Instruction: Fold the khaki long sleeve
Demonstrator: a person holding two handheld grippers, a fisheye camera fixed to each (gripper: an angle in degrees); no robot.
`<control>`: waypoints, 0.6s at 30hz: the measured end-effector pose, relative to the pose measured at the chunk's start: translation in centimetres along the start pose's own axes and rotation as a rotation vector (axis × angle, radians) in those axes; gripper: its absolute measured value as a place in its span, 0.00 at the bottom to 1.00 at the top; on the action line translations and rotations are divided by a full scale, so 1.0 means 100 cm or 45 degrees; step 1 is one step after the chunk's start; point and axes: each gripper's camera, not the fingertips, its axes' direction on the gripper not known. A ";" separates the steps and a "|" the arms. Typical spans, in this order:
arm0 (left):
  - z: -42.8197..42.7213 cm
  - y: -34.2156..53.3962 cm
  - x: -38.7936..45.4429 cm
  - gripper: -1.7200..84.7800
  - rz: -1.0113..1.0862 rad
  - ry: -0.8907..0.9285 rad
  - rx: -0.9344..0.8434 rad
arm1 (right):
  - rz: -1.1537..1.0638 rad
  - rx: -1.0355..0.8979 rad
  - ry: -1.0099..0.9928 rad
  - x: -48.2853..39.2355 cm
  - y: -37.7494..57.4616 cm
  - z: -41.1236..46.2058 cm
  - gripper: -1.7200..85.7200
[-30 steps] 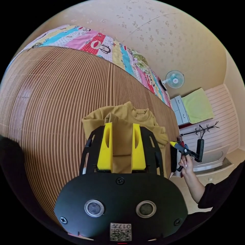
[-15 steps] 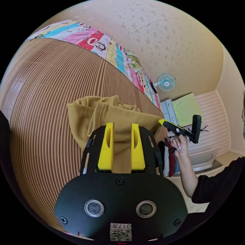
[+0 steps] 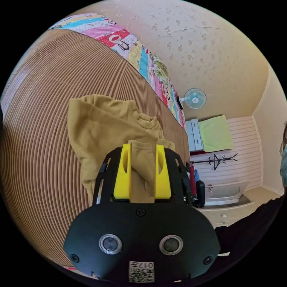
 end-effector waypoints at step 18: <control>-0.039 -0.087 0.053 0.02 0.476 0.855 0.107 | 0.103 0.735 0.086 -0.023 0.090 -0.120 0.03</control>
